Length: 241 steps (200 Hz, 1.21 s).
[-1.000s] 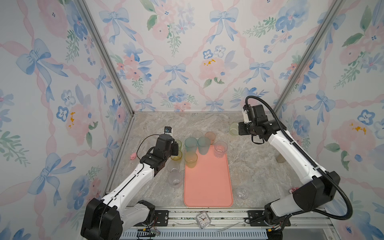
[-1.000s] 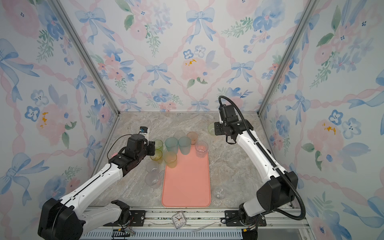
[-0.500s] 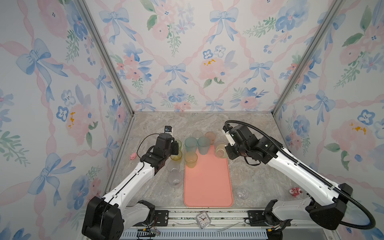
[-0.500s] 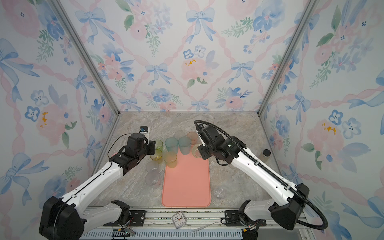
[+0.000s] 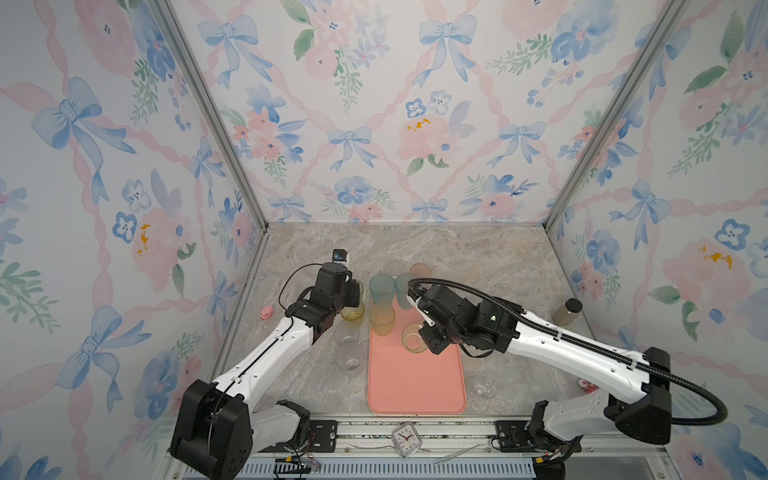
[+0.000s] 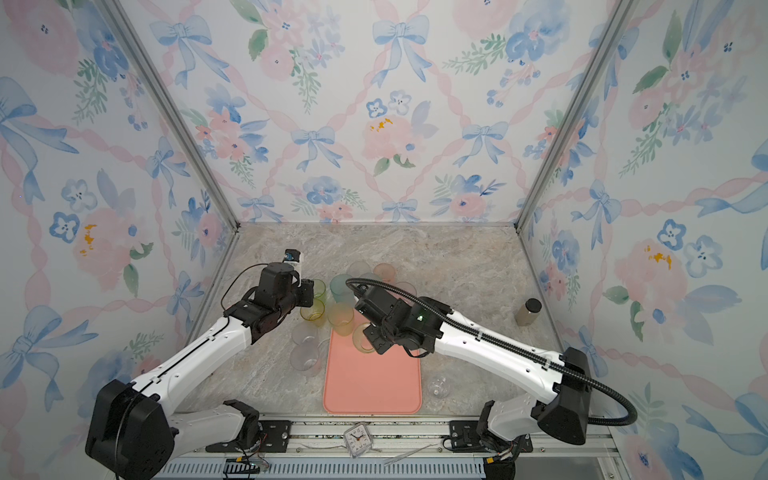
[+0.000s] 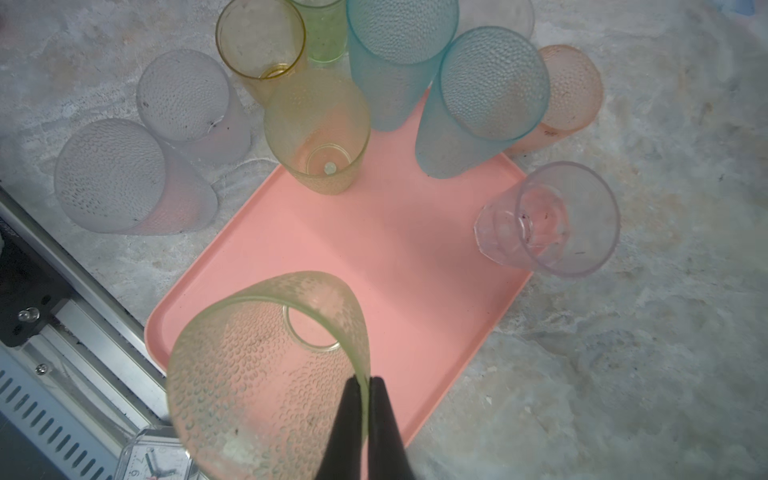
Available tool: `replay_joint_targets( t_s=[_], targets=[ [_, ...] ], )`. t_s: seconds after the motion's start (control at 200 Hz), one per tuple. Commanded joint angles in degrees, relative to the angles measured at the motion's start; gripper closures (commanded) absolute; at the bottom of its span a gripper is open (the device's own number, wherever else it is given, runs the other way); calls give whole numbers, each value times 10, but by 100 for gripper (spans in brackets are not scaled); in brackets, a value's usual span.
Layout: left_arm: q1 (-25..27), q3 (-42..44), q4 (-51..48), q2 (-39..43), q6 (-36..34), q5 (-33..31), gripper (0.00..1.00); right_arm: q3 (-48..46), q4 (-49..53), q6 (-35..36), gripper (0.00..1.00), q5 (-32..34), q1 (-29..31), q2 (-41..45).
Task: Place the glasses into the tray
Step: 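Lift the second green cup and carry it toward the tray's near end, then lower the held green cup onto the tray's near end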
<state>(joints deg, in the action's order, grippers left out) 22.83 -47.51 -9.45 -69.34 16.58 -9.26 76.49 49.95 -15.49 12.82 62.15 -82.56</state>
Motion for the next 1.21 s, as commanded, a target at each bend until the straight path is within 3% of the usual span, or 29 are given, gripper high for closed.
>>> replay_joint_targets(
  t_s=[0.0, 0.22, 1.2],
  targets=[
    [-4, -16, 3, -5, -7, 7, 69, 10, -21, -15, 100, -26, 18, -34],
    [-4, -18, 3, -6, -9, 7, 68, 12, -64, -25, 100, -66, 26, -85],
    [-4, -18, 3, -21, -19, -1, 68, 39, -125, -22, 100, -99, 3, -205]
  ],
)
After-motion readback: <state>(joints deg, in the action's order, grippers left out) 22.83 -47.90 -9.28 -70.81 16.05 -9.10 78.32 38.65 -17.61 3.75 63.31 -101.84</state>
